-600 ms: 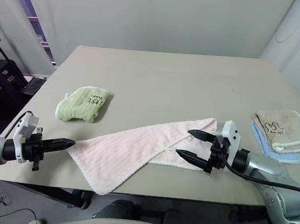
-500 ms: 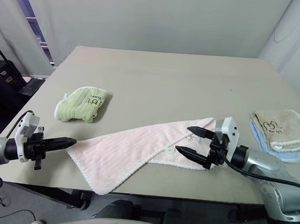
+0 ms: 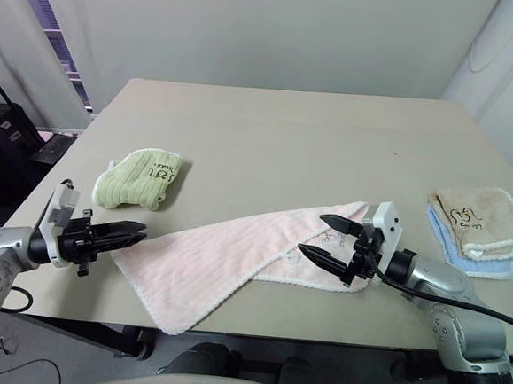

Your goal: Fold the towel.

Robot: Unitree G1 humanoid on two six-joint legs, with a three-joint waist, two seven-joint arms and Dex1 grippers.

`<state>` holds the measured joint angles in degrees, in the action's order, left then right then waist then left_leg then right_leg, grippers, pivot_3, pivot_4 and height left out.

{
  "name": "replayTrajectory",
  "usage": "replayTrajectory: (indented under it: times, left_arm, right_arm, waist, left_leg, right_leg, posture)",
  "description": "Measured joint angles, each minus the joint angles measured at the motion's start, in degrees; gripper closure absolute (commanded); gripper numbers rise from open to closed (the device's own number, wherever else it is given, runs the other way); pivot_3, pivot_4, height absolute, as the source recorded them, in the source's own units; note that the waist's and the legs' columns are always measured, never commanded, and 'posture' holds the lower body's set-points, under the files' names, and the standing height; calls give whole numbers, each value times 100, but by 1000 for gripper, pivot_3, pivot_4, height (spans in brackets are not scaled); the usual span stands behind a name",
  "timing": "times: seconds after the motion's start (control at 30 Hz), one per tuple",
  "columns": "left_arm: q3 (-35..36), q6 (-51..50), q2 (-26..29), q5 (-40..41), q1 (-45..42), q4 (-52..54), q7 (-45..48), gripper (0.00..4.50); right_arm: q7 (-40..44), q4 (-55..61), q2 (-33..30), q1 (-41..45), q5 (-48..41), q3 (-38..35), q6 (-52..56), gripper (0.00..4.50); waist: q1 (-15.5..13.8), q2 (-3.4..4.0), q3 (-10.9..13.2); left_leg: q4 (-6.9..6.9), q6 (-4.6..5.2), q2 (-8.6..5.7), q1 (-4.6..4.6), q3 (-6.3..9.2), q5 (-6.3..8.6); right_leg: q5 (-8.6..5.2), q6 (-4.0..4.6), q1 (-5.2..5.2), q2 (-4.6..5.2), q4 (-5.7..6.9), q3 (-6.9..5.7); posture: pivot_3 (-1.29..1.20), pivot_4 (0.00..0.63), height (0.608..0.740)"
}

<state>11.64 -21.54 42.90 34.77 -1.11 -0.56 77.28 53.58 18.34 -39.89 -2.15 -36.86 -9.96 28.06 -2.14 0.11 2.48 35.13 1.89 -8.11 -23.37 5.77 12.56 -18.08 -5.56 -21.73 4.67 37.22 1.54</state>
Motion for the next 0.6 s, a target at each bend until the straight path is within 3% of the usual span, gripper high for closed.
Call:
replayTrajectory:
  times: [0.2, 0.4, 0.6]
  left_arm:
    - [-106, -339, 161, 4, 66, 427, -103, 27]
    - [-118, -625, 274, 80, 26, 878, -397, 27]
    - [-66, -950, 319, 190, 57, 1289, -732, 27]
  right_arm:
    - [28, -234, -187, 78, 73, -163, -11, 0]
    - [-449, -1100, -154, 812, 640, -153, -161, 0]
    - [-1005, -2694, -130, 1641, 1880, 603, -372, 0]
  waist:
    - [-18, 2, 0]
    - [-16, 4, -1]
    - [-20, 7, 1]
  left_leg:
    - [1, -1, 1, 1, 0, -1]
    - [2, -5, 0, 7, 0, -3]
    - [0, -11, 0, 7, 0, -8]
  right_leg:
    - [0, 2, 1, 0, 1, -1]
    - [3, 6, 4, -1, 3, -1]
    - [4, 6, -1, -4, 8, -1]
  posture:
    - [0, 0, 740]
    - [0, 0, 740]
    - [0, 0, 740]
